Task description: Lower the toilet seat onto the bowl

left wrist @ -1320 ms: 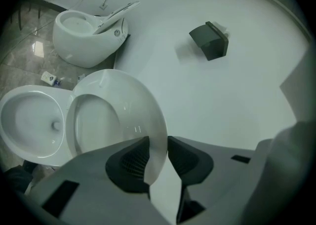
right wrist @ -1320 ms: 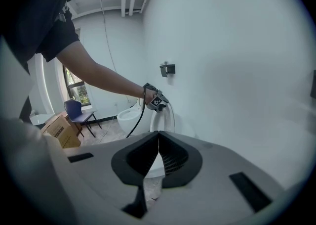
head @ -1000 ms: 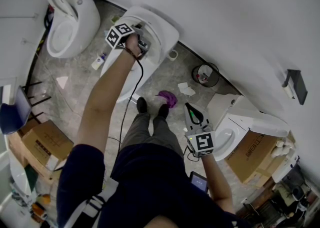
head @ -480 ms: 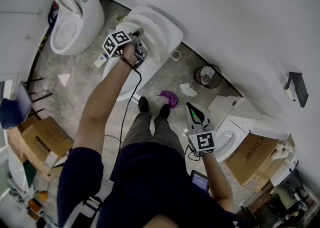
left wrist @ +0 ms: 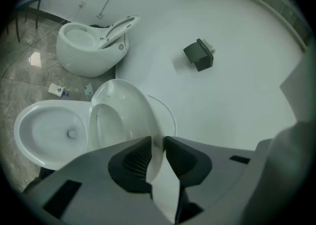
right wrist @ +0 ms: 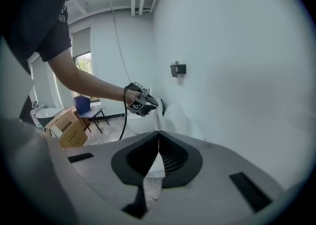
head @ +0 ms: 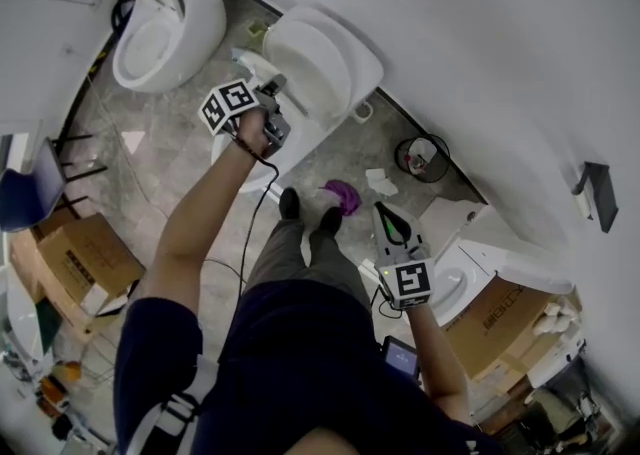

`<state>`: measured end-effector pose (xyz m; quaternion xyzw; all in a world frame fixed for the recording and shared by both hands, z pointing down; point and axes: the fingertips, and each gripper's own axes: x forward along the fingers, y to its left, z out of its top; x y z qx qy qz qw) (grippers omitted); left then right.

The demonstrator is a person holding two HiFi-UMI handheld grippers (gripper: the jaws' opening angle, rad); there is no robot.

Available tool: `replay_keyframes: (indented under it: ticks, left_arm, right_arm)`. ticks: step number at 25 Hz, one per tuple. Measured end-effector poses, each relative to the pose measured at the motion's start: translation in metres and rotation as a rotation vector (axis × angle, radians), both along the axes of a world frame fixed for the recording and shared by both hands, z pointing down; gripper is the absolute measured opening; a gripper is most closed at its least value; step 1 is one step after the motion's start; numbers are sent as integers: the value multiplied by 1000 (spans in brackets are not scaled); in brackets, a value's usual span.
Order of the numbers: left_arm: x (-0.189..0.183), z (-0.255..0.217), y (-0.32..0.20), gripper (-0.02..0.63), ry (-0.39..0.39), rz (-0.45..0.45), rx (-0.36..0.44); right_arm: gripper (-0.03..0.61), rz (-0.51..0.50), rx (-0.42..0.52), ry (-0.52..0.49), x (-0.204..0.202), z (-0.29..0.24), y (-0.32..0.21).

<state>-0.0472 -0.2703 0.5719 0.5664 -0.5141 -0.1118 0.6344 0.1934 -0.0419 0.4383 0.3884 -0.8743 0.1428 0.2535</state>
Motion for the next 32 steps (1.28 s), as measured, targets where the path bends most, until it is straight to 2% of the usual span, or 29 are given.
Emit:
replay_keyframes:
  ticks: [7, 22, 27, 32]
  left_arm:
    - [-31, 1, 45, 107, -24, -18, 5]
    - [-98, 35, 142, 110, 9, -147, -6]
    - [-126, 67, 172, 100, -2, -223, -83]
    - [-146, 89, 201, 97, -12, -245, -120]
  right_arm:
    - [20, -46, -2, 10, -12, -1, 3]
    - [20, -136, -22, 28, -44, 5, 17]
    - [20, -157, -29, 36, -54, 6, 22]
    - [20, -174, -36, 43, -61, 7, 26]
